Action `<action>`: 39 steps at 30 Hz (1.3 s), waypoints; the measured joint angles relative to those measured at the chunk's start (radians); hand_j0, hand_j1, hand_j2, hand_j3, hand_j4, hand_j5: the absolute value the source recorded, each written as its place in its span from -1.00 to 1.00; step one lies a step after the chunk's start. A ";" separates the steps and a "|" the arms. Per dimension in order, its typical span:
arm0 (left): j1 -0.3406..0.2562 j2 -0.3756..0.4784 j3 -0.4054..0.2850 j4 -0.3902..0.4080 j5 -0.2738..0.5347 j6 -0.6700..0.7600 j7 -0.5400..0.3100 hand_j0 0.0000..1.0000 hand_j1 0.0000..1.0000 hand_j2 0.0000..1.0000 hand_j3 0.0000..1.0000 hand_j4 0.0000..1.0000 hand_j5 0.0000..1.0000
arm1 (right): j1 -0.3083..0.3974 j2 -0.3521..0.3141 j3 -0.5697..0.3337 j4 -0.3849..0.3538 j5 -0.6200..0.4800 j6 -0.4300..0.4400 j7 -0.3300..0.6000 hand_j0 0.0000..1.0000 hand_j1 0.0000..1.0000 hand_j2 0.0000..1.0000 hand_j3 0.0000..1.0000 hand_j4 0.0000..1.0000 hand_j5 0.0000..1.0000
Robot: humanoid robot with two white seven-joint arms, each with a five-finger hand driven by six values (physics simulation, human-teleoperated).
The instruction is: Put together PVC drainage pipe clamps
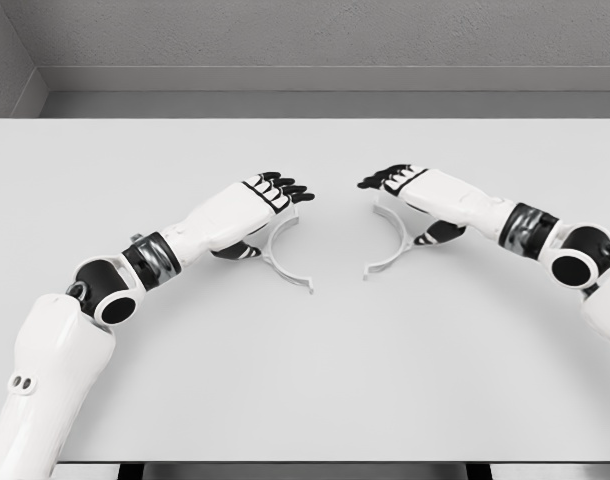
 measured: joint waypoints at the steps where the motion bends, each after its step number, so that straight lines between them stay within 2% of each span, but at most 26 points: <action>1: 0.000 0.000 0.000 0.000 0.000 0.000 0.000 1.00 1.00 1.00 1.00 1.00 1.00 | 0.000 -0.013 -0.015 -0.002 -0.003 -0.007 0.002 1.00 1.00 1.00 1.00 1.00 1.00; 3: 0.000 0.000 0.000 0.000 0.000 0.000 0.000 1.00 1.00 1.00 1.00 1.00 1.00 | -0.006 -0.031 -0.055 0.005 -0.007 -0.019 0.007 1.00 1.00 1.00 1.00 1.00 1.00; 4: 0.001 0.000 0.000 0.000 0.001 0.000 0.000 1.00 1.00 1.00 1.00 1.00 1.00 | -0.051 -0.033 -0.073 0.021 -0.001 -0.023 0.011 1.00 1.00 1.00 1.00 1.00 1.00; 6: 0.002 0.001 0.000 0.000 0.000 0.000 0.000 1.00 1.00 1.00 1.00 1.00 1.00 | -0.129 -0.001 -0.090 0.093 -0.008 -0.023 0.013 1.00 1.00 1.00 1.00 1.00 1.00; 9: 0.002 0.002 0.000 0.000 0.000 0.000 0.000 1.00 1.00 1.00 1.00 1.00 1.00 | -0.241 0.076 -0.038 0.237 -0.002 -0.025 0.013 1.00 1.00 1.00 1.00 1.00 1.00; 11: 0.002 0.003 0.000 0.000 0.001 0.000 0.000 1.00 1.00 1.00 1.00 1.00 1.00 | -0.255 0.112 0.011 0.304 0.004 -0.026 0.011 1.00 1.00 1.00 1.00 1.00 1.00; 15: 0.008 0.005 0.001 0.000 0.002 0.000 0.000 1.00 1.00 1.00 1.00 1.00 1.00 | -0.253 0.153 0.077 0.366 0.010 -0.027 0.007 1.00 1.00 1.00 1.00 1.00 1.00; 27: 0.008 0.006 0.004 0.000 0.004 0.000 0.000 1.00 1.00 1.00 1.00 1.00 1.00 | -0.255 0.196 0.137 0.394 0.011 -0.027 0.005 1.00 1.00 1.00 1.00 1.00 1.00; 39: 0.008 0.006 0.006 0.000 0.002 0.000 0.000 1.00 1.00 1.00 1.00 1.00 1.00 | -0.258 0.208 0.152 0.358 0.010 -0.026 0.008 1.00 1.00 1.00 1.00 1.00 1.00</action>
